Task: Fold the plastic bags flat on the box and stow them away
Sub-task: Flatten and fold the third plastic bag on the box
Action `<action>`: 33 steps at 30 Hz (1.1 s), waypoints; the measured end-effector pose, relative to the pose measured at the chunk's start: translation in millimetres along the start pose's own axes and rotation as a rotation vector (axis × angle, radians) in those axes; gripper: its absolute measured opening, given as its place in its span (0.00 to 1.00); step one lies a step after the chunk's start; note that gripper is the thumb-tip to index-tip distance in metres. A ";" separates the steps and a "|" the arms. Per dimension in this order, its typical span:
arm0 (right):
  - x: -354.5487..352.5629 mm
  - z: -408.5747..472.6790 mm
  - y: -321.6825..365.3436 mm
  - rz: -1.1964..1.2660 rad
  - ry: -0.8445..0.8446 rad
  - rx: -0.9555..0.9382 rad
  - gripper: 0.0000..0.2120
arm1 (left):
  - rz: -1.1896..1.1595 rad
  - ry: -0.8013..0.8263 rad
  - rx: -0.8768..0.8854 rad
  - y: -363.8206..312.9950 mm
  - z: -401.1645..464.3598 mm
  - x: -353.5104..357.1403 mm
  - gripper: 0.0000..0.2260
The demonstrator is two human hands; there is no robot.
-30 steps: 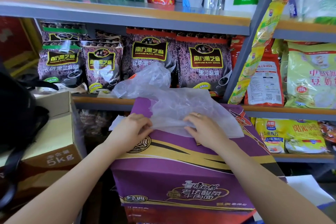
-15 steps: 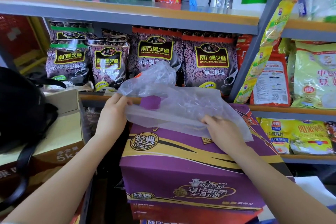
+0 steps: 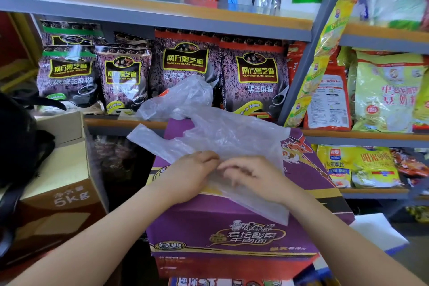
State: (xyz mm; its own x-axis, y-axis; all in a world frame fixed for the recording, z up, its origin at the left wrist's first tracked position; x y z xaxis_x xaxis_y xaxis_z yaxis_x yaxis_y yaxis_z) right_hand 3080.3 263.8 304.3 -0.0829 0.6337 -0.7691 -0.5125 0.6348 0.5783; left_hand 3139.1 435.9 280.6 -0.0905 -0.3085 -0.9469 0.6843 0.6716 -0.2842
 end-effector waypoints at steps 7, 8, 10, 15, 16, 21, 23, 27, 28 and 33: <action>-40.7 -17.0 -59.6 -0.479 0.003 0.257 0.14 | -0.182 0.083 -0.014 7.7 -7.1 -1.2 0.13; -40.4 -20.9 -60.5 -0.507 0.086 0.295 0.16 | -0.190 0.100 -0.026 11.7 -6.6 -3.4 0.11; -40.8 -24.8 -56.8 -0.610 0.141 0.322 0.17 | -0.161 0.105 -0.050 16.5 -5.5 -7.6 0.09; -20.4 -20.7 9.3 -0.530 0.312 0.102 0.14 | -0.001 -0.077 -0.057 12.4 -8.7 -15.8 0.18; -16.6 -19.7 22.8 -0.389 0.340 0.073 0.13 | 0.015 -0.116 -0.060 5.1 -11.3 -19.3 0.21; -49.1 -11.5 -16.1 -0.281 -0.149 0.169 0.10 | 0.110 0.092 -0.128 -36.6 -30.3 -12.4 0.47; -54.8 -18.4 -52.6 -0.363 -0.159 0.412 0.18 | 0.173 0.032 -0.057 -50.2 -36.2 -1.0 0.47; -42.5 -24.6 -77.4 -0.209 -0.212 0.473 0.27 | 0.210 0.056 -0.029 -66.8 -39.2 11.6 0.47; -42.0 -24.0 -77.5 -0.183 -0.240 0.454 0.26 | 0.224 0.092 -0.039 -68.2 -40.6 13.3 0.50; -51.0 -26.4 -89.7 0.037 -0.561 0.548 0.08 | 0.264 -0.144 0.143 -91.1 -53.9 21.1 0.41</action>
State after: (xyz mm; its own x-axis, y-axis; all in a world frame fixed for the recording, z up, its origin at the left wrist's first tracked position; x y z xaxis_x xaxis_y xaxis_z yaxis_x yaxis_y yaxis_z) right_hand 3107.9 162.9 284.5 0.4269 0.6949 -0.5787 -0.0108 0.6438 0.7651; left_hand 3035.8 404.5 278.3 0.2003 -0.2354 -0.9510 0.7660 0.6428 0.0022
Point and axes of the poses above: each hand's wrist, its own z-axis towards the middle knuckle, its own x-axis out of the palm, y = z × x, the point moved 1 cm from there along z, towards the middle knuckle, and after that the axes turned 11 degrees about -x, right-handed, at the moved point
